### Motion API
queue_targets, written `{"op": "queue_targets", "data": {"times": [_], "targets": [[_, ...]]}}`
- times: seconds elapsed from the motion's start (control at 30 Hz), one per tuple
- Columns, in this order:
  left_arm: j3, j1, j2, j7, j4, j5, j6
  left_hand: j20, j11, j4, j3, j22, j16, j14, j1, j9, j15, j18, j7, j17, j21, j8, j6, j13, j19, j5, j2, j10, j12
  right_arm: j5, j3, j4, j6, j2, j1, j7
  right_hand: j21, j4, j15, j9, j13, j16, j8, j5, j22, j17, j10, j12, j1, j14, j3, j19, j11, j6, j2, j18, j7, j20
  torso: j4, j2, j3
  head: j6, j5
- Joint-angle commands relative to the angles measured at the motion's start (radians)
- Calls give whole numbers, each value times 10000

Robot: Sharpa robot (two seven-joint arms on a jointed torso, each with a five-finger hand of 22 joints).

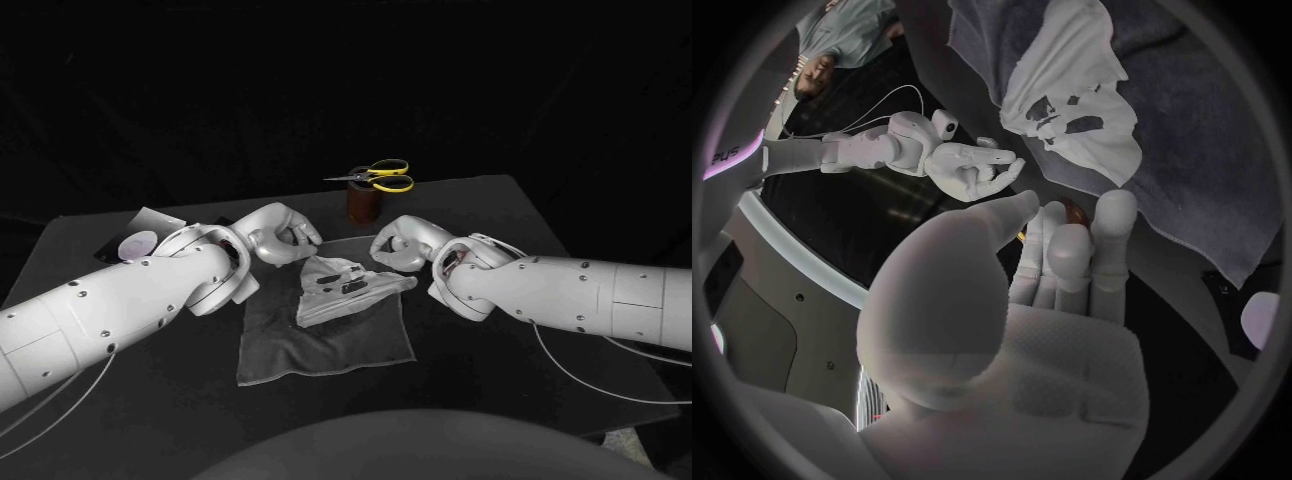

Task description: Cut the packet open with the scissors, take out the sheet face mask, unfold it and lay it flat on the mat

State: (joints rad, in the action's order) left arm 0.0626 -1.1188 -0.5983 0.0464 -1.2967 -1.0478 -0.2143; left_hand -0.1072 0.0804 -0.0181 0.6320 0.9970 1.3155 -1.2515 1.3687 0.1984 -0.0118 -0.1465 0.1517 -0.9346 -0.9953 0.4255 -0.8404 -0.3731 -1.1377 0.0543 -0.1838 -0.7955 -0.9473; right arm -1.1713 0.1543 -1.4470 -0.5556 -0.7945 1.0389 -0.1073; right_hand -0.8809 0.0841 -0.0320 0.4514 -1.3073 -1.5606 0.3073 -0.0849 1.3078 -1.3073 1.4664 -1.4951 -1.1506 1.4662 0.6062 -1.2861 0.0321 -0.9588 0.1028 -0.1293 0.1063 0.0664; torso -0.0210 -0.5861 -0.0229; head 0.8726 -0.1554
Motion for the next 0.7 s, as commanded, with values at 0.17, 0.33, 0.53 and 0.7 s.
{"op": "queue_targets", "data": {"times": [0.17,0.33,0.53,0.7], "targets": [[64,-34,613,-682,836,-1162,-644,82,-121,61,132,891,468,-705,169,86,93,128,-74,-825,-1011,253,-361,127,-887,-43,40,-403,-54,-912,-12,519,155,716,67,-203,-59,170,-76,-73,-2215,-66,-122,46,391,-2585,918,-92,-113,1033,-97,-83,-93,-168,79,-7,1,-1,-2,-18,4,0,98],[160,-18,848,-856,1032,-1395,-471,167,-219,114,16,1340,767,-1080,120,199,179,242,-172,-1398,-1500,445,-530,53,-1252,-49,-162,-676,-370,-1857,-13,869,428,1260,77,70,-217,376,-83,-122,-2379,-102,-179,118,458,-2634,968,-352,-289,1046,-149,-153,-105,-379,134,21,-20,-14,20,-32,-13,0,149],[257,56,963,-920,1098,-1551,-449,266,-372,31,-554,1732,1058,-1388,-107,522,302,337,-362,-1949,-1915,888,-831,-448,-1522,-49,-406,-740,-1354,-2603,-9,1251,797,1670,60,107,-284,480,-73,-198,-2482,-102,-307,201,496,-2634,997,-514,-304,1046,-238,-181,-86,-414,226,35,6,-17,26,-44,-39,0,156],[291,124,956,-982,988,-1694,-388,360,-496,-41,-884,2074,1367,-1713,-115,931,410,420,-508,-2638,-2268,1332,-977,-864,-1751,-48,-404,-655,-2112,-2945,-2,1481,1042,1860,41,48,-267,521,-51,-257,-2485,-102,-412,279,501,-2634,998,-519,-286,1046,-310,-170,-60,-406,279,35,34,-5,39,-89,-73,0,177]]}}
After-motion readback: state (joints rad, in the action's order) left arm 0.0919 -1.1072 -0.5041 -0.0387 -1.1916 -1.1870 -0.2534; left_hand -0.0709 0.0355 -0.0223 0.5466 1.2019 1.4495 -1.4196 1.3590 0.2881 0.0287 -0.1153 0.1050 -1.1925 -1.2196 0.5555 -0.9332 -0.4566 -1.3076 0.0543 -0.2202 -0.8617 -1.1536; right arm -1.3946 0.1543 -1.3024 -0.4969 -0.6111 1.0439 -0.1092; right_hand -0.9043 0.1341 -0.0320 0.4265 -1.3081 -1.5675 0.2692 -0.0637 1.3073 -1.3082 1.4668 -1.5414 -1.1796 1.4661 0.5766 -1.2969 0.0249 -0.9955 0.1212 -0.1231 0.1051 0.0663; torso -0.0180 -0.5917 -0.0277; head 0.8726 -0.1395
